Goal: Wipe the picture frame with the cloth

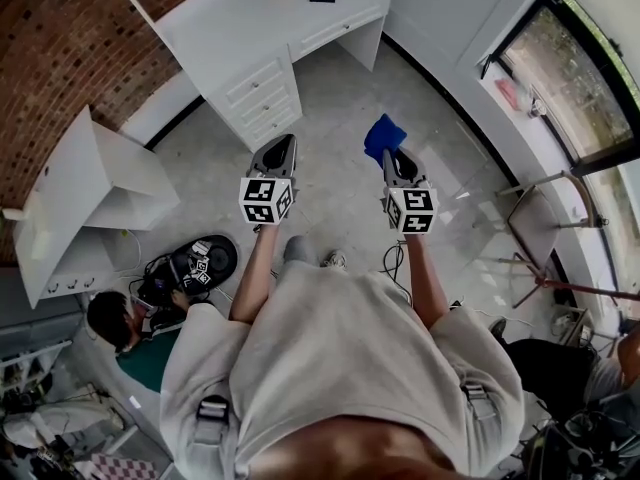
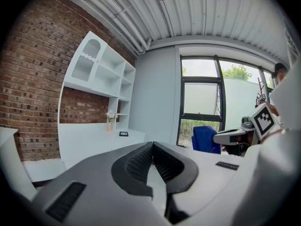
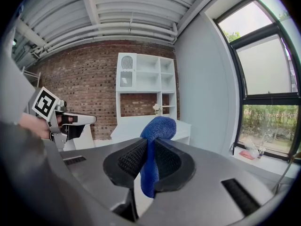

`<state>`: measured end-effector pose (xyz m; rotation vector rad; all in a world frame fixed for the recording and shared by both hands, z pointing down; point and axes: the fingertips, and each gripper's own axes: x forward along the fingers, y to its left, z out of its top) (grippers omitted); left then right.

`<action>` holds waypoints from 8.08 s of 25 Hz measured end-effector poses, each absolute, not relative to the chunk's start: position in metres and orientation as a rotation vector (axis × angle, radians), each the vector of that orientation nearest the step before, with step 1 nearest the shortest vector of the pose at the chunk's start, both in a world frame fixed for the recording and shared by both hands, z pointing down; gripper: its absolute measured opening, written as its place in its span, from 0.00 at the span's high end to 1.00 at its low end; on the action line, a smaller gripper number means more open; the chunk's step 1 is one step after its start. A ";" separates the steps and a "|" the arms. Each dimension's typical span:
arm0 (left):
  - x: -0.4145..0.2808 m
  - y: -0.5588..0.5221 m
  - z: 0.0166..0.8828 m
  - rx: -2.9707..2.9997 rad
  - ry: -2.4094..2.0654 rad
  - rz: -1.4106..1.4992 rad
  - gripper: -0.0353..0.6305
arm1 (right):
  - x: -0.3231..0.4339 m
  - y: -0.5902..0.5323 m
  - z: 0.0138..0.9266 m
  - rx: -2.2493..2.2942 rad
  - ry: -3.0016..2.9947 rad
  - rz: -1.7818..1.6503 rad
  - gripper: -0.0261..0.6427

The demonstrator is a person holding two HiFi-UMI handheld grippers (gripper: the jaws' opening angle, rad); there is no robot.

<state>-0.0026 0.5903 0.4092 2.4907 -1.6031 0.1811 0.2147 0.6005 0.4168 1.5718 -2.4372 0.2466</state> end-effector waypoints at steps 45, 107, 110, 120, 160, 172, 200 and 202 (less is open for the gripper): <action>-0.093 0.261 0.404 2.515 -1.510 0.070 0.92 | 0.129 0.295 0.391 1.653 -2.339 0.154 0.87; -0.034 -0.114 0.441 2.479 -1.486 0.224 0.92 | 0.171 -0.082 0.444 1.580 -2.351 0.294 0.87; -0.033 -0.135 0.446 2.456 -1.508 0.233 0.92 | 0.175 -0.109 0.447 1.556 -2.360 0.295 0.87; -0.043 -0.165 0.470 2.370 -1.544 0.271 0.92 | 0.163 -0.158 0.456 1.461 -2.394 0.306 0.87; -0.030 -0.233 0.646 2.290 -1.122 0.660 0.92 | 0.120 -0.245 0.558 1.424 -2.194 0.578 0.87; -0.023 -0.232 0.669 2.256 -1.074 0.713 0.92 | 0.124 -0.259 0.562 1.438 -2.199 0.568 0.87; -0.024 -0.231 0.672 2.257 -1.075 0.682 0.92 | 0.059 -0.341 0.571 0.781 -1.964 -0.495 0.87; -0.024 -0.231 0.672 2.257 -1.077 0.682 0.92 | 0.057 -0.352 0.569 0.780 -1.955 -0.512 0.87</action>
